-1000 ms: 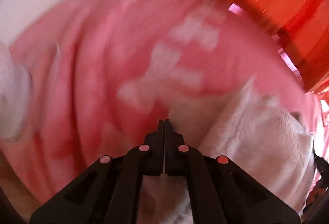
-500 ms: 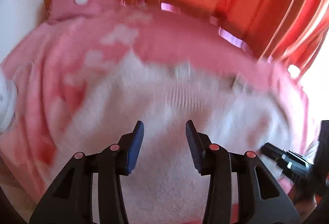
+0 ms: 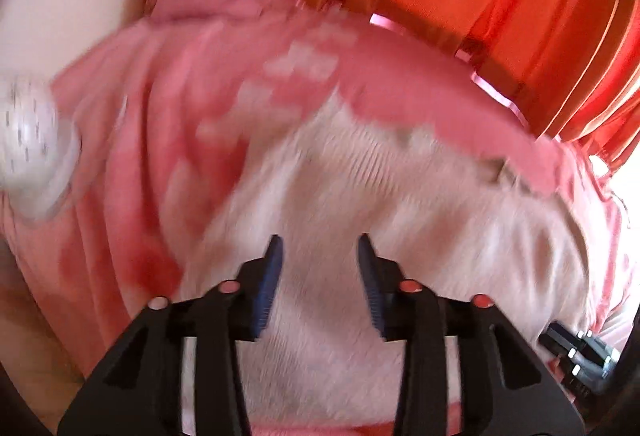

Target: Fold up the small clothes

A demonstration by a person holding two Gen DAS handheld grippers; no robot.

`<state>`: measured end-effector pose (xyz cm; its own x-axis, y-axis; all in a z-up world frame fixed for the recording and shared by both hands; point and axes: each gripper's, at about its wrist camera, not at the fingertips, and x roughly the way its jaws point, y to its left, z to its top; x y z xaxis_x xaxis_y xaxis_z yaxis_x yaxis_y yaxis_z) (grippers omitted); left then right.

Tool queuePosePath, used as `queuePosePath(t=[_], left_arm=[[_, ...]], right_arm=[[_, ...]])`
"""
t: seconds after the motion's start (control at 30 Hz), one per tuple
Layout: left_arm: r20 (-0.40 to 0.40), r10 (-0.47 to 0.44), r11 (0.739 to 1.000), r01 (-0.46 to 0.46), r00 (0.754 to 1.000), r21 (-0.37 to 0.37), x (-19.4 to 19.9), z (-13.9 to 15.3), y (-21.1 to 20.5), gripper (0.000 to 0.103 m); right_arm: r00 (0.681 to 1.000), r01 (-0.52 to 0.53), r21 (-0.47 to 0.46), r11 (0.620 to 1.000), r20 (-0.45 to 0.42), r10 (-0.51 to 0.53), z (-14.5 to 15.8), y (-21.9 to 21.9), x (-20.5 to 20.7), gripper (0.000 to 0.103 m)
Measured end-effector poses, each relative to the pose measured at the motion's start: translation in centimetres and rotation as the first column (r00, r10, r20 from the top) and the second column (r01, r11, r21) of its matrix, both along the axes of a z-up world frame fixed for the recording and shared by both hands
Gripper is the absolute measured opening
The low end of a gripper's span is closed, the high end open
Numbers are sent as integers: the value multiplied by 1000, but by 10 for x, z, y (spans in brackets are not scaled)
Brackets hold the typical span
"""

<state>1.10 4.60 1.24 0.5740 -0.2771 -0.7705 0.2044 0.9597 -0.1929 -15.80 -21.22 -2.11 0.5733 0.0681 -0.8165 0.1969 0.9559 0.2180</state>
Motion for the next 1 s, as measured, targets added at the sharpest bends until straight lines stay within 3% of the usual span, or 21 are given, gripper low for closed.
queuePosePath(t=[0.1, 0.17, 0.2, 0.23, 0.27, 0.37, 0.5, 0.57, 0.63, 0.67, 0.8, 0.87, 0.93, 1.0], left_arm=[[59, 21, 999, -23, 998, 29, 28, 15, -12, 64], [28, 26, 998, -28, 999, 54, 57, 1, -17, 65], [4, 36, 996, -36, 999, 78, 70, -10, -18, 61], [-24, 41, 994, -39, 999, 98, 80, -23, -18, 49], [-66, 40, 994, -34, 997, 100, 88, -41, -14, 11], [-74, 90, 996, -92, 993, -17, 84, -47, 12, 9], [-68, 120, 993, -121, 990, -8, 78, -54, 24, 9], [-71, 132, 991, -132, 989, -2, 80, -55, 22, 9], [-57, 135, 990, -133, 989, 38, 82, -54, 15, 10], [-47, 133, 990, -131, 990, 55, 81, -52, 13, 10], [35, 80, 991, -84, 996, 109, 40, -24, 3, 10], [59, 4, 996, -9, 998, 94, 6, -11, -10, 12], [46, -70, 994, 66, 996, 86, -22, -11, -27, 14], [6, -130, 987, 129, 992, 95, -48, -22, -47, 14]], right_arm=[[999, 17, 8, 1000, -29, -16, -10, -2, 1, 33], [999, 33, 53, 998, -32, -31, -15, -6, 0, 34], [999, 39, 65, 997, -31, -37, -17, -8, -1, 34], [999, 46, 77, 996, -31, -44, -18, -12, -4, 34], [998, 53, 93, 994, -31, -50, -19, -15, -5, 34], [996, 92, 92, 992, 3, -92, -4, -25, -17, 34], [988, 114, 109, 987, 95, -124, 23, -35, -15, 40], [992, 120, 78, 990, 41, -123, 9, -40, 5, 49], [990, 127, 47, 991, -70, -124, -20, -44, 25, 46], [988, 147, 64, 987, -49, -144, -14, -45, 26, 47], [989, 141, 86, 986, 43, -145, 15, -36, 12, 47], [993, 119, 65, 991, 18, -120, 8, -25, 9, 48], [993, 93, 17, 996, -72, -91, -18, -15, 15, 48], [992, 110, -15, 994, -53, -110, -17, -8, 9, 49]])
